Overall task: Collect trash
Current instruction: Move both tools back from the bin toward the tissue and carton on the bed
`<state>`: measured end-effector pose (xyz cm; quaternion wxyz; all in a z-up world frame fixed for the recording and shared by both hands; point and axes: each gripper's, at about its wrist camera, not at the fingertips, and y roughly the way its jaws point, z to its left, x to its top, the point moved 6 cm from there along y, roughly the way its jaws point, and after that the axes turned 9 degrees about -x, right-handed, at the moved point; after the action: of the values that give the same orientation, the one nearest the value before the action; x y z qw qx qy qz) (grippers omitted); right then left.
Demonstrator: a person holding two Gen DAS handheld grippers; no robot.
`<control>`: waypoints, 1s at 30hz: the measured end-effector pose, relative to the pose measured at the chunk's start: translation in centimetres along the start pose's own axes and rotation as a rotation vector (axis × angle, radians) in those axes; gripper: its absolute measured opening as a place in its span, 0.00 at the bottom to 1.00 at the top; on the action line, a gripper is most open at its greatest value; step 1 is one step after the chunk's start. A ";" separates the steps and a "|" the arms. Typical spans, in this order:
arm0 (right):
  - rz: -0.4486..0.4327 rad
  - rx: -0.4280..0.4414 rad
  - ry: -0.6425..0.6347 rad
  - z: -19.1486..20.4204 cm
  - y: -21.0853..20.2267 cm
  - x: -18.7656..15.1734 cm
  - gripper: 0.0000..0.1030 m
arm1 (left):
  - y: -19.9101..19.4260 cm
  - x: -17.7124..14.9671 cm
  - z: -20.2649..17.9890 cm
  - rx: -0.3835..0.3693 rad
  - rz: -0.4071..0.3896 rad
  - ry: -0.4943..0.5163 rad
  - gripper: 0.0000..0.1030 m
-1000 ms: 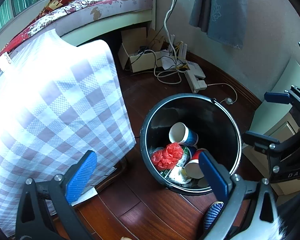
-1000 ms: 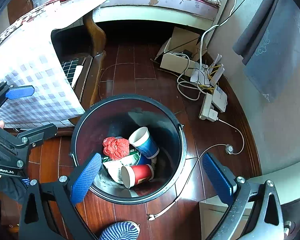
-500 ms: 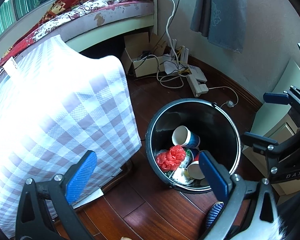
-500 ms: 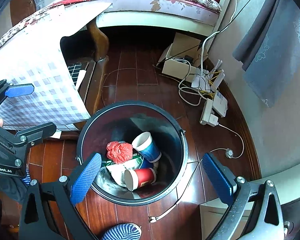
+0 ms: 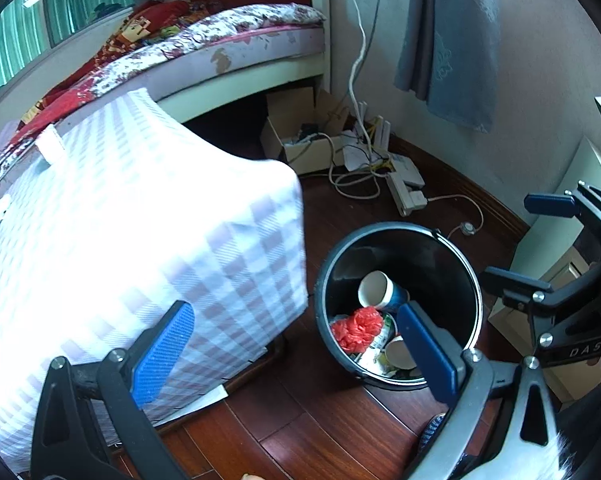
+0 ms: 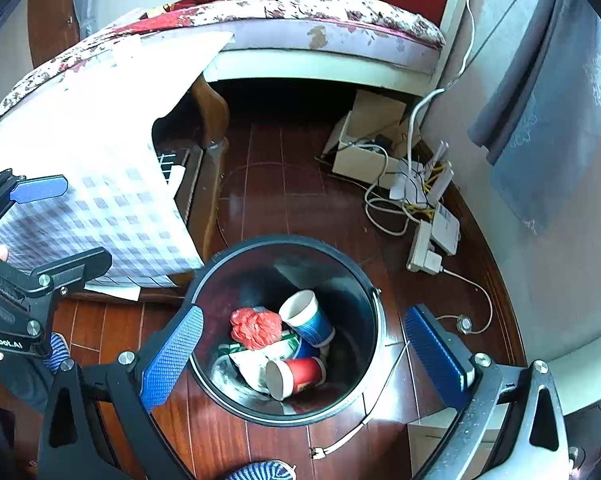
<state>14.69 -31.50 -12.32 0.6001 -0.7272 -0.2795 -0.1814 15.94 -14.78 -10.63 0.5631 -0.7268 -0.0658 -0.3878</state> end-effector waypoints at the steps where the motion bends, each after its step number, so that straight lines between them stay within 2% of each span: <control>1: -0.008 0.002 -0.005 0.3 -0.2 0.2 0.99 | -0.3 0.1 0.3 0.006 -0.006 -0.004 0.99; 16: -0.105 0.049 -0.061 4.9 -2.5 4.5 0.99 | -4.8 0.7 5.0 0.078 -0.104 -0.064 0.99; 30: -0.209 0.131 -0.066 11.4 -3.9 10.1 0.99 | -8.4 1.3 13.7 0.203 -0.172 -0.129 0.99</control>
<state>19.30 -18.06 -5.71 0.6147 -0.6589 -0.3846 -0.2002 19.05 -0.28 -4.27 0.5930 -0.6812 -0.2029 -0.3783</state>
